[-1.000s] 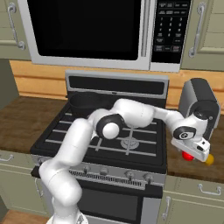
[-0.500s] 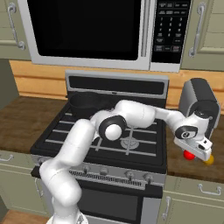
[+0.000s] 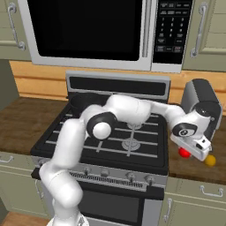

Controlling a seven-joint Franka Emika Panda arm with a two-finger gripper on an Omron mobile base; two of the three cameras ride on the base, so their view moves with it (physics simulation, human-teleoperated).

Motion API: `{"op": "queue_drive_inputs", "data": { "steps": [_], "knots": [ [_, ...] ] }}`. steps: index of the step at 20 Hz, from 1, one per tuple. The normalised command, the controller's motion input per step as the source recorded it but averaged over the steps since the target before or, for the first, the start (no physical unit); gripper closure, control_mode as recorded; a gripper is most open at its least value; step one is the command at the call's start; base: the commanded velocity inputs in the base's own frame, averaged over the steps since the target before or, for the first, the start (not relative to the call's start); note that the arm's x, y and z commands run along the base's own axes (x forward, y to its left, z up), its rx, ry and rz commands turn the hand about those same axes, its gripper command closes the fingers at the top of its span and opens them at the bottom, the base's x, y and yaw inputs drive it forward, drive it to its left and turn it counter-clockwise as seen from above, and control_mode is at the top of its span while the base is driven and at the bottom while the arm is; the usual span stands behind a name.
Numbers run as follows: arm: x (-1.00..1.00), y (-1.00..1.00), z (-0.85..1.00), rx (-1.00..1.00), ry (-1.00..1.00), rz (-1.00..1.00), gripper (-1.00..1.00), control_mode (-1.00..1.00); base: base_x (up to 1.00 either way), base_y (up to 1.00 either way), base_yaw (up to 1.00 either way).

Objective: Put the lemon and tomato in the pot. Retrieve the spatula and lightly stir the vegetables in the pot.

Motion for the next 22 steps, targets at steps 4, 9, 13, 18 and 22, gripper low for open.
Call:
{"op": "queue_drive_inputs", "data": {
  "steps": [4, 9, 13, 18, 22],
  "knots": [
    [-0.57, 1.00, 0.61, -0.07, -0.20, 0.02, 1.00, -1.00, 0.00, 0.00, 0.00],
    [-0.18, 1.00, 0.57, -0.12, -0.16, 0.07, 1.00, -1.00, 0.00, 0.00, 0.00],
    [0.00, 1.00, 0.61, -0.13, -0.09, 0.06, 1.00, -1.00, 0.00, 0.00, 0.00],
    [0.01, 1.00, 0.68, -0.11, -0.09, 0.09, 1.00, -1.00, 0.00, 0.00, 0.00],
    [0.00, 1.00, 0.57, -0.12, -0.16, 0.15, 1.00, -1.00, 0.00, 0.00, 0.00]
  ]
}}
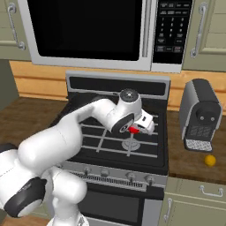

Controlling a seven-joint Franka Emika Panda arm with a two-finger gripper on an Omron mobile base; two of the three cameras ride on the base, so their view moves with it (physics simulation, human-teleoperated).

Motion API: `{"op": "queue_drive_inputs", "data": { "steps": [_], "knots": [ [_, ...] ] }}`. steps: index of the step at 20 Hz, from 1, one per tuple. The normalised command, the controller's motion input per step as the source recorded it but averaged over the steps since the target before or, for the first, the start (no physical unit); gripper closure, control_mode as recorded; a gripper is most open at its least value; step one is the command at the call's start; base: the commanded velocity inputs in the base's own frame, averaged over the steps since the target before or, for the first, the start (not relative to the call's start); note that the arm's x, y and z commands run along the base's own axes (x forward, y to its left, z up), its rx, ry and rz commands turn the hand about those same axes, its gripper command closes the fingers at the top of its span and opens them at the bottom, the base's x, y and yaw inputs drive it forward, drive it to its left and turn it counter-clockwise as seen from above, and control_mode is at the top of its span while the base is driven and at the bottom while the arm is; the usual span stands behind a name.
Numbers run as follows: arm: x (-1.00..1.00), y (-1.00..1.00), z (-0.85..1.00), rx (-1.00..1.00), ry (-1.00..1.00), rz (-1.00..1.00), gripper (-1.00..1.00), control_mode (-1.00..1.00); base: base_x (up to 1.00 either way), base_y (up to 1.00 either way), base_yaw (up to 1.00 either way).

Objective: Put the lemon and tomato in the pot. Retrieve the spatula and lightly stir the vegetables in the pot.

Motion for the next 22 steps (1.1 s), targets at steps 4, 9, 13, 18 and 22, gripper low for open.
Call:
{"op": "queue_drive_inputs", "data": {
  "steps": [4, 9, 13, 18, 22],
  "knots": [
    [0.00, 1.00, 0.51, -0.10, -0.23, 0.18, 1.00, -1.00, 0.00, 0.00, 0.00],
    [0.00, 1.00, 0.50, -0.04, -0.25, 0.16, 1.00, -1.00, 0.00, 0.00, 0.00],
    [0.06, 1.00, 0.43, -0.01, -0.18, 0.12, 1.00, -1.00, 0.00, 0.00, 0.00],
    [0.26, 0.93, 0.21, 0.00, -0.06, 0.07, 1.00, -1.00, 0.00, 0.00, 0.00],
    [0.46, 0.83, 0.01, 0.00, 0.00, 0.04, 1.00, -1.00, 0.00, 0.00, 0.00]
  ]
}}
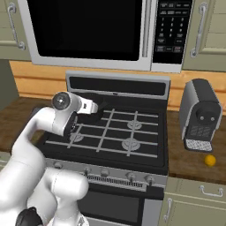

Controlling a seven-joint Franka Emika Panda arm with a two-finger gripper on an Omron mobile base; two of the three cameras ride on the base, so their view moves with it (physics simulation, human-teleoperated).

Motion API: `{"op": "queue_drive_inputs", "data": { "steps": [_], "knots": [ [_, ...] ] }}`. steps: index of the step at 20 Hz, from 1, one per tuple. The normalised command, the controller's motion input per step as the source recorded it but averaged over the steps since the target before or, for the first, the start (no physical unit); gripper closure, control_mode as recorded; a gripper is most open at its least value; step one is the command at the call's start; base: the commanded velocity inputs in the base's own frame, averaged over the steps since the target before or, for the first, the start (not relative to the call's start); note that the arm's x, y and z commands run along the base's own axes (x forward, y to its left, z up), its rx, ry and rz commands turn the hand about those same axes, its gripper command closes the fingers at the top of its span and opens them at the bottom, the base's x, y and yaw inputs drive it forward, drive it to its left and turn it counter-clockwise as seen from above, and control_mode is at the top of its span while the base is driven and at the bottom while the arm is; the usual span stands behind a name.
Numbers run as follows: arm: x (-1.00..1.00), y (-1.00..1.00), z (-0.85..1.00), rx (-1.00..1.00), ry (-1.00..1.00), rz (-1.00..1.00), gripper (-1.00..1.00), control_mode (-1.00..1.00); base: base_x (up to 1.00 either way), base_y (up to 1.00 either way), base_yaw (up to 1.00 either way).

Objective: Put the lemon and tomato in the pot. Retrieve the spatula and lightly stir the vegetables in the pot.

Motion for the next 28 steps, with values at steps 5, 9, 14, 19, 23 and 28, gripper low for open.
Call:
{"op": "queue_drive_inputs", "data": {
  "steps": [5, 9, 14, 19, 23, 28],
  "knots": [
    [0.60, 0.42, 0.00, 0.00, 0.00, 0.01, 1.00, -1.00, 0.00, 0.00, 0.00],
    [0.63, 0.20, -0.03, 0.00, 0.02, 0.00, 1.00, -1.00, 0.00, 0.00, 0.00],
    [0.64, 0.17, -0.26, 0.00, 0.02, 0.00, 1.00, -1.00, 0.00, 0.00, 0.00],
    [0.62, 0.11, -0.36, 0.00, 0.07, 0.01, 1.00, -1.00, 0.00, 0.00, 0.00],
    [0.59, 0.13, -0.30, 0.00, 0.05, 0.01, 1.00, -1.00, 0.00, 0.00, 0.00],
    [0.57, 0.14, -0.26, 0.00, 0.08, 0.00, 1.00, -1.00, 0.00, 0.00, 0.00]
  ]
}}
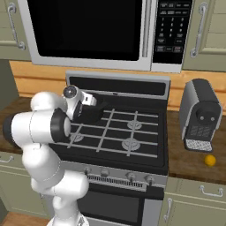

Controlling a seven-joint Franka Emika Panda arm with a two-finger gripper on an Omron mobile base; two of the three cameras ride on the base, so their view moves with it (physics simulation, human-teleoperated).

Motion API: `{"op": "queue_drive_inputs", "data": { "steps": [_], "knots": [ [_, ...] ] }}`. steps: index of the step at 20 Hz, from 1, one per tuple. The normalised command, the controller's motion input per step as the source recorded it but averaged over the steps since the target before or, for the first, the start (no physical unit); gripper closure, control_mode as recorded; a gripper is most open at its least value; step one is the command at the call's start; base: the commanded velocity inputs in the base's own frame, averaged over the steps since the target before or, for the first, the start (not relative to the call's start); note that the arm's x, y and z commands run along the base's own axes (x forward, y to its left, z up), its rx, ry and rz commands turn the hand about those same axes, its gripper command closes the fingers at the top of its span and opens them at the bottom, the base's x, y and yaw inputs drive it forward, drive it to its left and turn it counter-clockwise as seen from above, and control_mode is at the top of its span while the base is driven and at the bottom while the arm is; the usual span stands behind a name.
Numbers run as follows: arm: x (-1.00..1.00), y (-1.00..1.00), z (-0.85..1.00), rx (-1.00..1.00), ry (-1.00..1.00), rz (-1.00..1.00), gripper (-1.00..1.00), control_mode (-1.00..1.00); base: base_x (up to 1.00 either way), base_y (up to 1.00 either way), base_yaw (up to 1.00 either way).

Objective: Put the lemon and tomato in the pot. Retrieve the spatula and lightly stir the vegetables in the pot.

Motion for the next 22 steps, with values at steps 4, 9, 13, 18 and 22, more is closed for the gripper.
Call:
{"op": "queue_drive_inputs", "data": {
  "steps": [4, 9, 13, 18, 22],
  "knots": [
    [0.46, 0.13, -0.19, 0.00, 0.04, 0.00, 1.00, -1.00, 0.00, 0.00, 0.00],
    [0.33, 0.10, -0.17, 0.00, 0.00, 0.00, -1.00, -1.00, 0.00, 0.00, 0.00],
    [0.35, 0.00, -0.16, 0.00, 0.00, 0.00, -1.00, -1.00, 0.00, 0.00, 0.00],
    [0.19, 0.00, -0.04, 0.00, 0.00, 0.00, -1.00, -1.00, 0.00, 0.00, 0.00],
    [-0.13, 0.00, 0.11, 0.00, 0.00, 0.00, -1.00, -1.00, 0.00, 0.00, 0.00]
  ]
}}
